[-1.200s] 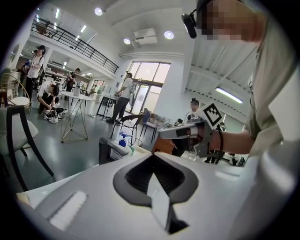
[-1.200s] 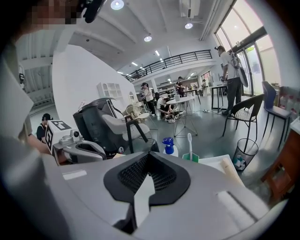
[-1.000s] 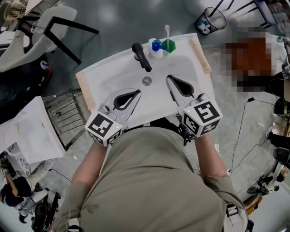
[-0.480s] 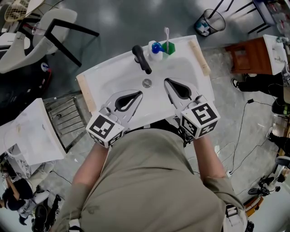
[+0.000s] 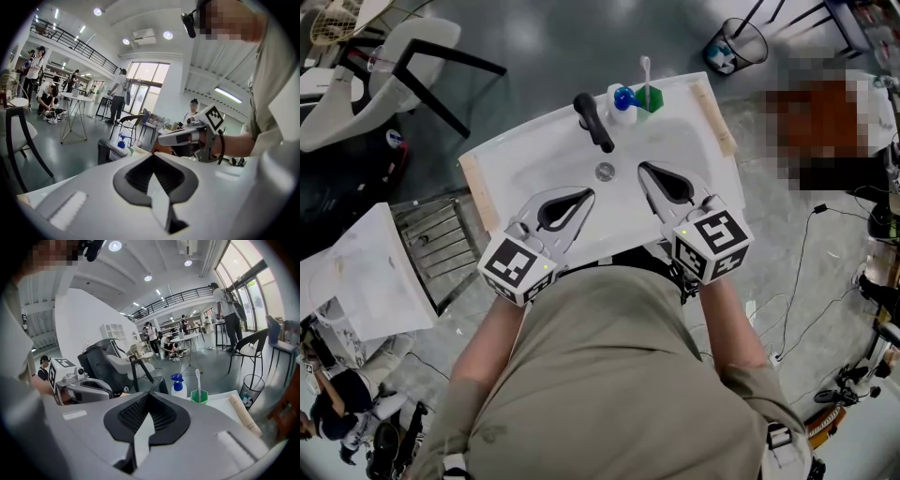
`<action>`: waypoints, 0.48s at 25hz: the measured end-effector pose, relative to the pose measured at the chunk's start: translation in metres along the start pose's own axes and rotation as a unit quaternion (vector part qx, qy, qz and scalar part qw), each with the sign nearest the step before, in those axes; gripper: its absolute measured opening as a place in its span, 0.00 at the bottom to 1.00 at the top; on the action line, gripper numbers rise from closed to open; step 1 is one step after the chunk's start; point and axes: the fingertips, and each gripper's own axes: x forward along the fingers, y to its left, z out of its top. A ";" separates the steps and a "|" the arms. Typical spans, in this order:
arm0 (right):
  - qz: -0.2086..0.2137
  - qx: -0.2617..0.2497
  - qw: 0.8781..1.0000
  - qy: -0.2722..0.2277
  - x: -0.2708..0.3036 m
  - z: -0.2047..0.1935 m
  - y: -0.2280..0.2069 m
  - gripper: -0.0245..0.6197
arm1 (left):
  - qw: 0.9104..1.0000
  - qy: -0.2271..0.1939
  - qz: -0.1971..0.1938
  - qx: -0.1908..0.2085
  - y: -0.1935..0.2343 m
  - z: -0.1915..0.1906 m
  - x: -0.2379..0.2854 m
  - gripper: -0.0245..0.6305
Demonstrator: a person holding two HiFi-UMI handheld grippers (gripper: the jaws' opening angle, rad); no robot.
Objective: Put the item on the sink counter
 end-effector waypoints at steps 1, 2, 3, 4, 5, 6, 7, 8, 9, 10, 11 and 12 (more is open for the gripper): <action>0.000 0.000 1.000 0.000 0.000 0.000 0.000 0.05 | 1.000 0.000 0.000 0.000 0.000 0.000 0.000 0.05; -0.001 -0.001 1.000 0.000 -0.001 0.000 -0.001 0.05 | 1.000 -0.001 0.000 0.000 -0.001 0.001 0.001 0.05; -0.001 -0.002 1.000 0.001 -0.001 0.000 -0.001 0.05 | 1.000 -0.001 -0.001 0.001 -0.001 0.002 0.001 0.05; -0.001 -0.003 1.000 0.002 -0.001 0.000 -0.002 0.05 | 1.000 -0.002 -0.001 0.002 -0.001 0.002 0.001 0.05; -0.001 -0.003 1.000 0.003 -0.001 -0.001 -0.002 0.05 | 1.000 -0.002 -0.001 0.002 -0.002 0.002 0.002 0.05; -0.002 -0.002 1.000 0.004 -0.001 -0.001 -0.002 0.05 | 1.000 -0.001 -0.001 0.002 -0.002 0.001 0.002 0.05; -0.002 -0.002 1.000 0.004 -0.001 -0.002 -0.003 0.05 | 1.000 -0.001 -0.001 0.001 -0.002 0.001 0.002 0.05; -0.002 -0.002 1.000 0.004 -0.002 -0.003 -0.004 0.05 | 1.000 0.000 0.000 0.000 -0.002 0.000 0.002 0.05; -0.003 -0.002 1.000 0.005 -0.002 -0.003 -0.004 0.05 | 1.000 0.000 0.000 0.000 -0.002 0.000 0.003 0.05; -0.003 -0.002 1.000 0.005 -0.002 -0.004 -0.005 0.05 | 1.000 0.001 0.000 0.000 -0.002 0.000 0.003 0.05; -0.003 -0.003 1.000 0.006 -0.002 -0.004 -0.006 0.05 | 1.000 0.001 0.000 0.000 -0.002 0.000 0.004 0.05; -0.004 -0.003 1.000 0.006 -0.003 -0.004 -0.007 0.05 | 1.000 0.001 0.000 0.000 -0.002 0.000 0.004 0.05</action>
